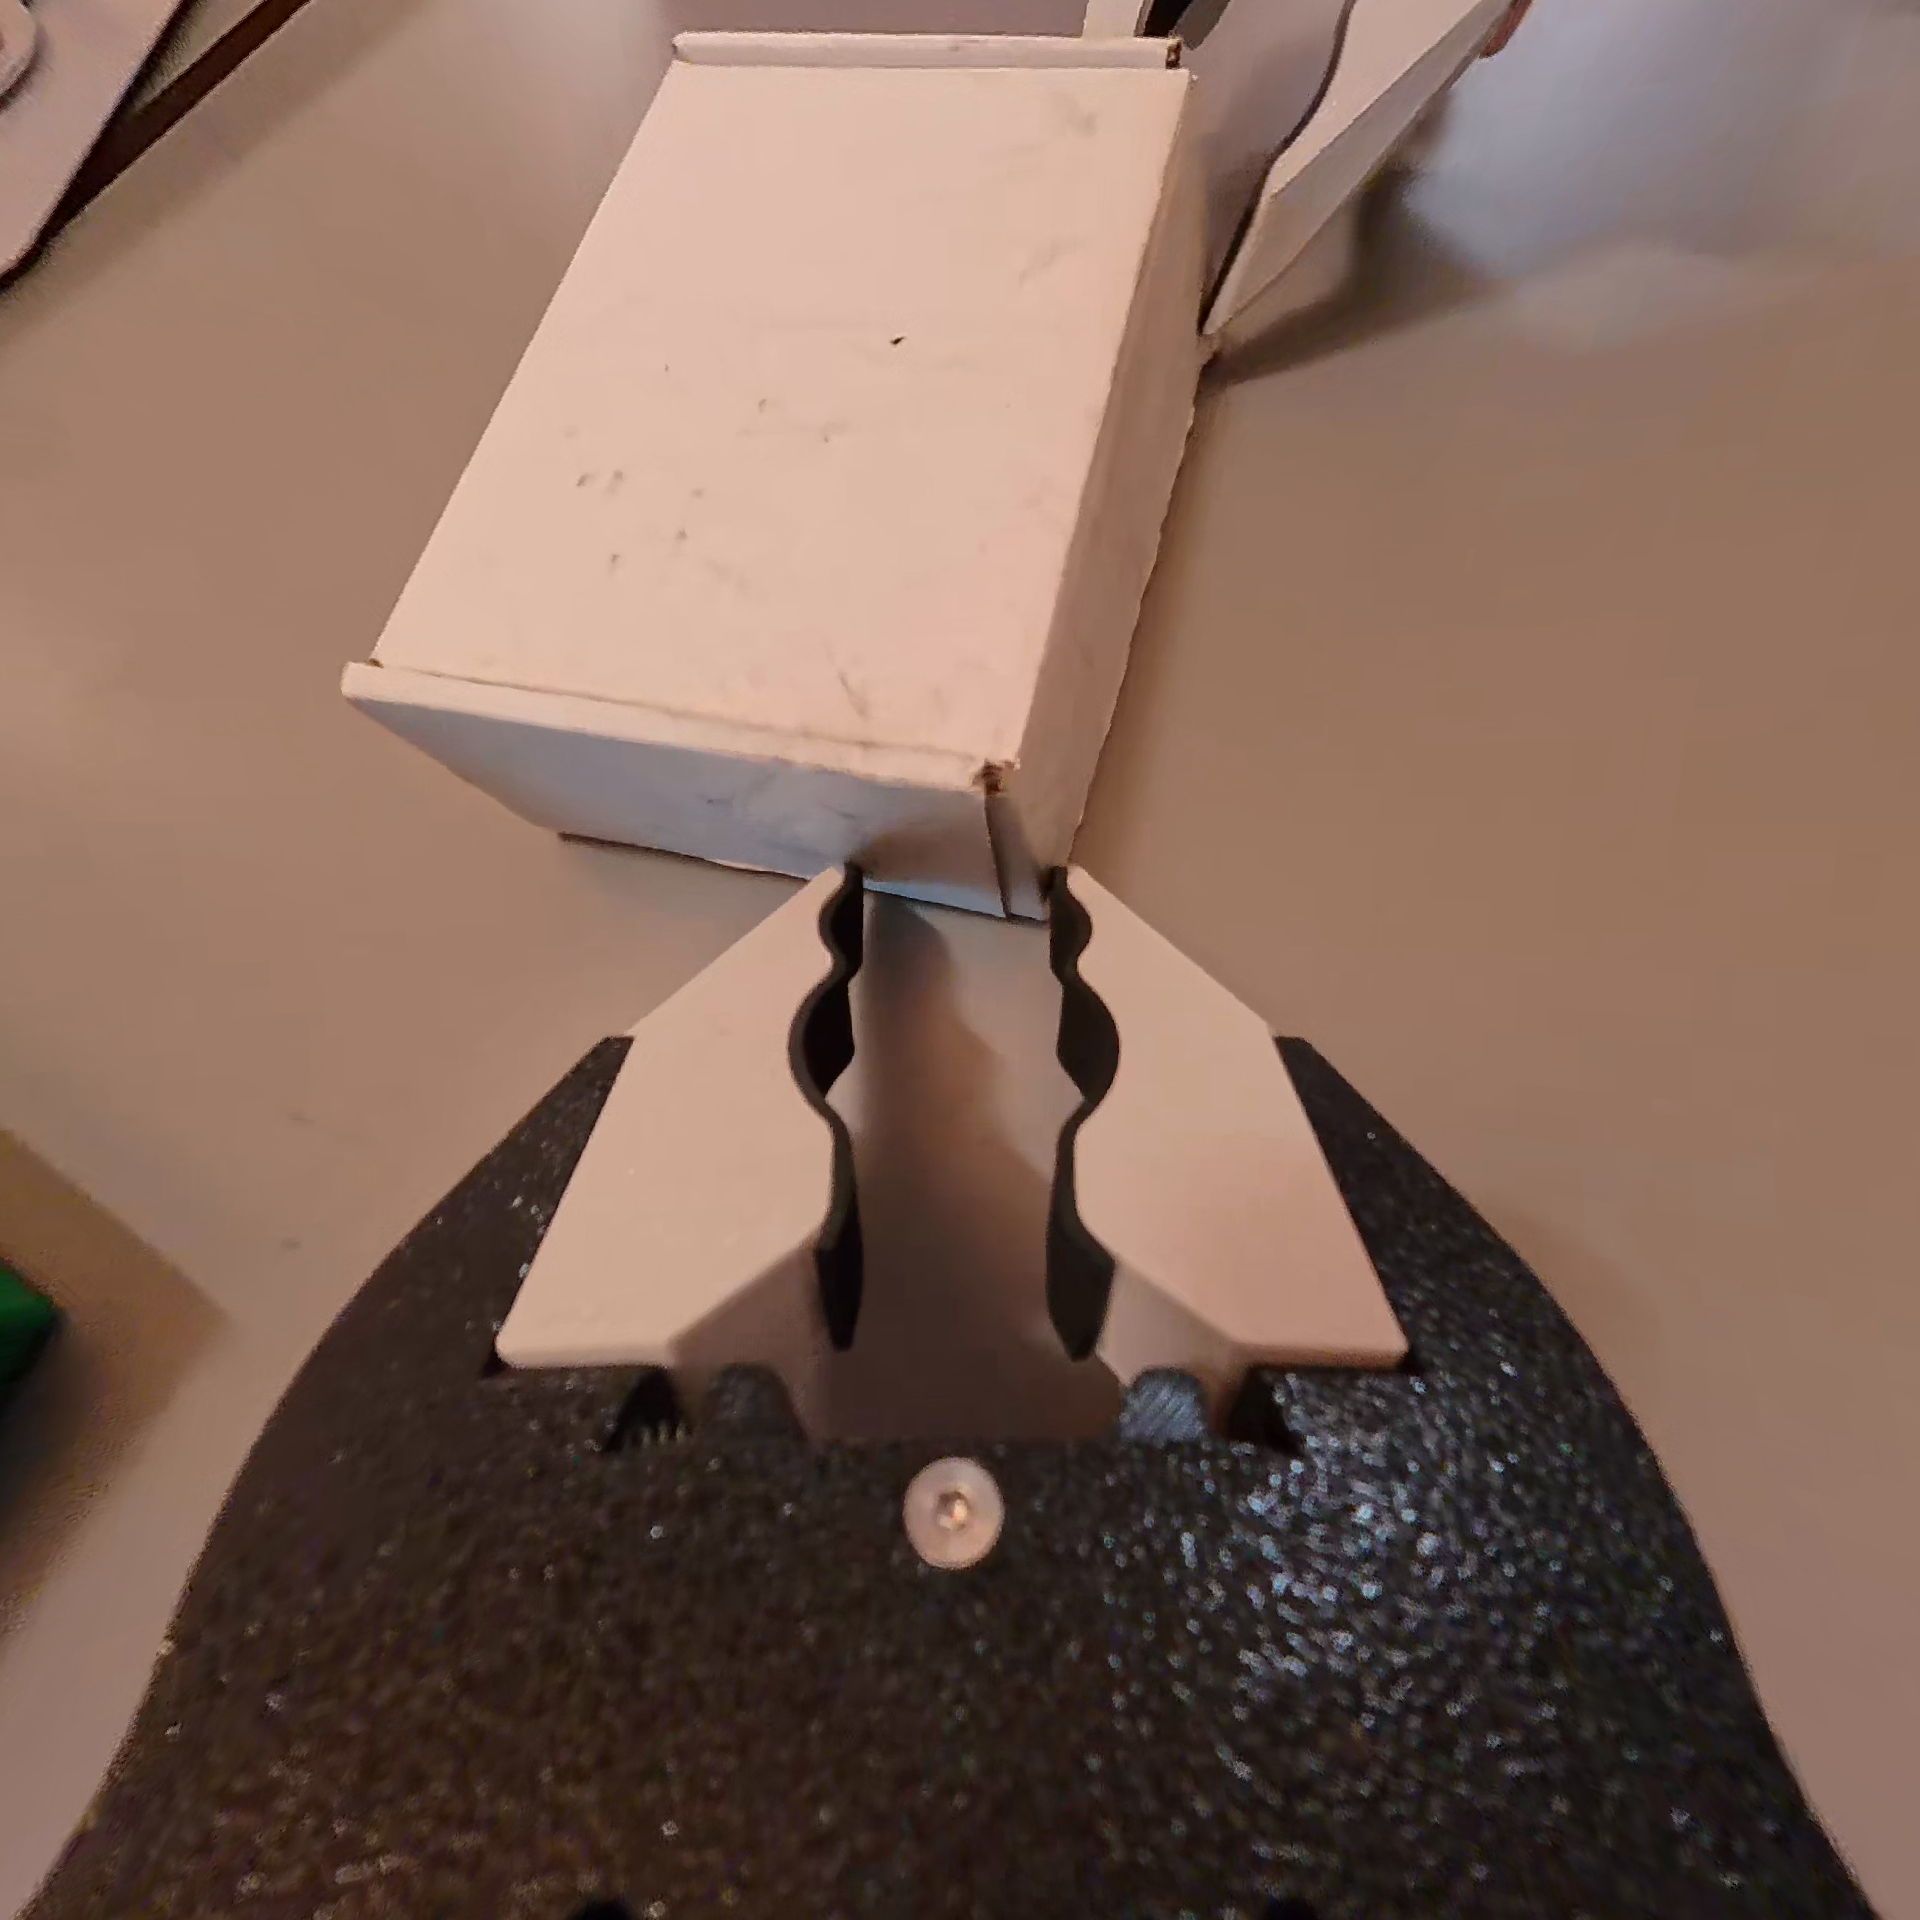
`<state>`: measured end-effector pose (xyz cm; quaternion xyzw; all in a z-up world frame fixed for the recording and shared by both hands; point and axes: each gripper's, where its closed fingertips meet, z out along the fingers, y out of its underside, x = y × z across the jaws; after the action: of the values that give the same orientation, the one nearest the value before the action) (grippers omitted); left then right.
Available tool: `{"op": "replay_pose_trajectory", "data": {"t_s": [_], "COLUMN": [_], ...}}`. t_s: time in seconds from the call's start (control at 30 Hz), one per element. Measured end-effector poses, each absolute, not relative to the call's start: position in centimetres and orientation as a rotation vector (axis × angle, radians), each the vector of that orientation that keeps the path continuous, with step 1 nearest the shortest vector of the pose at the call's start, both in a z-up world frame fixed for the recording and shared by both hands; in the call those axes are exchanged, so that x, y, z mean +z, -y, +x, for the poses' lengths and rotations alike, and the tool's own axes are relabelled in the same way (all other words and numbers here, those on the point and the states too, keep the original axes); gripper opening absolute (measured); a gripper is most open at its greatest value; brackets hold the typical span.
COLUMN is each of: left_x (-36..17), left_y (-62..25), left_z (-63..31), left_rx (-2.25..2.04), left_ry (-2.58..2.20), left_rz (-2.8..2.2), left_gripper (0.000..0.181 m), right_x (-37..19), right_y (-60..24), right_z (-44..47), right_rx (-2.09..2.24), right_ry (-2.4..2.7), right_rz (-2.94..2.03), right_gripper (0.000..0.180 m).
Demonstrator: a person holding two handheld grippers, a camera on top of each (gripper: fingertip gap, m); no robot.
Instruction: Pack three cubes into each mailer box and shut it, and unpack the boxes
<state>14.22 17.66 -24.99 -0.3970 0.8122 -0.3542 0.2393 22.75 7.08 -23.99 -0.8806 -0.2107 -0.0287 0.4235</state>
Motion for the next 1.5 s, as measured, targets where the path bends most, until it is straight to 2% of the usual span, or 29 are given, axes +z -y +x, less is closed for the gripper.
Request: {"op": "replay_pose_trajectory", "data": {"t_s": [0.27,0.5,0.53,0.6,0.67,0.73,0.87,0.97,1.03,1.23,1.3,1.5], "left_x": [-25.0,-25.0,-25.0,-24.5,-23.6,-22.8,-22.2,-22.6,-22.6,-22.0,-22.1,-21.7], "left_y": [-18.1,-18.3,-18.3,-18.6,-18.8,-19.1,-19.4,-19.1,-19.1,-19.0,-19.0,-19.3], "left_z": [14.6,14.8,14.8,14.9,15.0,15.0,15.1,14.8,14.8,14.6,14.6,14.7], "left_rx": [-0.904,-0.897,-0.895,-0.912,-0.976,-1.057,-1.133,-1.129,-1.119,-1.177,-1.2,-1.263], "left_ry": [-2.201,-2.182,-2.177,-2.138,-2.079,-2.027,-1.996,-2.035,-2.039,-2.021,-2.029,-2.006], "left_rz": [-1.046,-1.086,-1.084,-1.089,-1.098,-1.123,-1.162,-1.16,-1.15,-1.142,-1.166,-1.208], "left_gripper": [0.025,0.029,0.038,0.063,0.077,0.084,0.096,0.102,0.106,0.106,0.106,0.104], "right_x": [-24.2,-24.1,-23.9,-21.8,-18.9,-16.7,-18.4,-19.8,-20.0,-22.6,-23.5,-23.7], "right_y": [-7.4,-7.4,-7.2,-7.0,-7.1,-8.3,-11.1,-14.0,-15.9,-17.3,-17.1,-15.5], "right_z": [23.1,23.0,23.2,24.9,24.3,21.7,20.5,20.9,21.1,20.8,20.3,21.2], "right_rx": [-0.313,-0.254,-0.275,-0.443,-0.413,-0.243,-0.174,-0.113,-0.09,-0.035,0.029,-0.015], "right_ry": [0.672,0.555,0.56,0.514,0.458,0.493,0.743,0.816,0.834,0.963,0.976,1.03], "right_rz": [-2.198,-2.146,-2.169,-2.202,-2.249,-2.266,-2.471,-2.552,-2.547,-2.669,-2.711,-2.788], "right_gripper": [0.027,0.029,0.033,0.063,0.093,0.122,0.124,0.115,0.115,0.127,0.122,0.126]}}
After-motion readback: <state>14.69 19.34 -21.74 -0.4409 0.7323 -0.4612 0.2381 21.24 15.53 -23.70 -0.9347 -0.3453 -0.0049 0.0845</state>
